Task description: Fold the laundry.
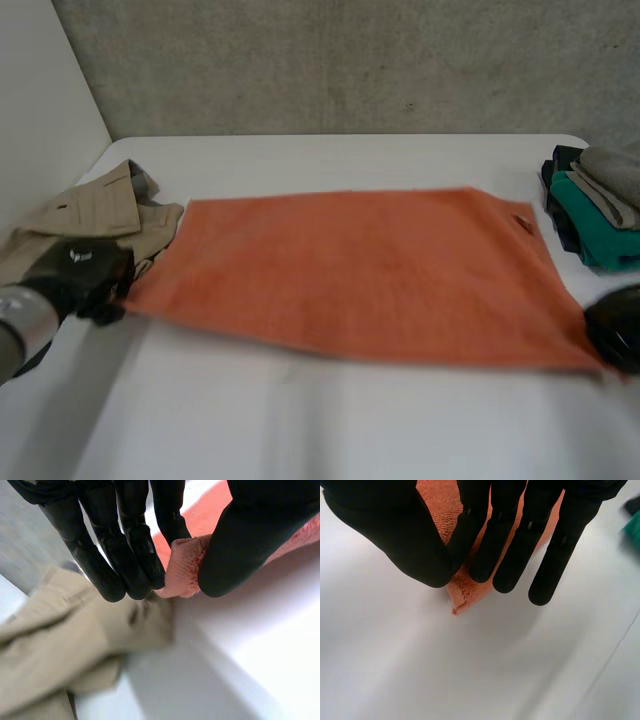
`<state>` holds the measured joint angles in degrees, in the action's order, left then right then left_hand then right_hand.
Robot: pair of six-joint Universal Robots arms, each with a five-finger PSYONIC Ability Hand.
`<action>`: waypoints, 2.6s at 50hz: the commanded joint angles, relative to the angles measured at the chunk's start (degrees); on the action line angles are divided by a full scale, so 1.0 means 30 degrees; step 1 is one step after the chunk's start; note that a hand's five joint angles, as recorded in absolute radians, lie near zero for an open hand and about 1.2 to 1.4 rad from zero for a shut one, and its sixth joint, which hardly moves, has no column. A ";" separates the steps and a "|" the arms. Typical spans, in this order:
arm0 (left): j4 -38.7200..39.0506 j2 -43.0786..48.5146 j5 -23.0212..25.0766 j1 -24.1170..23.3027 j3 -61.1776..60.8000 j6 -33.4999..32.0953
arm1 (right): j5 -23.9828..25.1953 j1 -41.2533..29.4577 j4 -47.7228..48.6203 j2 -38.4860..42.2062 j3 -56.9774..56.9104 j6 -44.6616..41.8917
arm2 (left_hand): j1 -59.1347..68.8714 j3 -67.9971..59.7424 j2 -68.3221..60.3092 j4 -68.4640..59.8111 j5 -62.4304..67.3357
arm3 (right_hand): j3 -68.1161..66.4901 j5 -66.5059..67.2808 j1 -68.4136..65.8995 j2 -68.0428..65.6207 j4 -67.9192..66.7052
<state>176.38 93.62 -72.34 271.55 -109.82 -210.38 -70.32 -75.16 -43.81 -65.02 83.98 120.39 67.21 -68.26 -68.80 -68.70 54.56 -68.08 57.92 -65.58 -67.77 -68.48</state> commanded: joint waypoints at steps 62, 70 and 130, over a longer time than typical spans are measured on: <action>0.3141 0.9692 -0.5389 -0.4822 1.1587 0.1017 | -0.0057 -0.3336 0.5841 0.6320 -0.7811 0.7329 | 0.4263 -0.3912 -0.3734 -0.3767 0.5147 | 0.9153 -0.9102 0.8322 0.9053 0.9289; 0.3170 0.9927 -0.5418 -0.4822 1.1616 0.1046 | -0.0174 -0.3424 0.8626 0.6789 -0.6988 0.7593 | 0.4263 -0.3912 -0.3734 -0.3767 0.5147 | 0.1168 -0.1116 0.0336 0.1067 0.1303; 0.3493 1.0952 -0.5916 -0.4997 1.3227 0.1192 | 0.1320 -0.3160 1.4164 0.4591 -0.4087 1.0933 | 0.4263 -0.3912 -0.3734 -0.3767 0.5147 | -0.3975 0.4026 -0.4806 -0.4075 -0.3839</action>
<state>186.68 126.59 -90.16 256.56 -70.77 -206.82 -66.01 -83.59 -4.04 -51.38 73.97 151.38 67.22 -68.27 -68.80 -68.71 54.56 -67.81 56.51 -64.41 -67.71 -68.46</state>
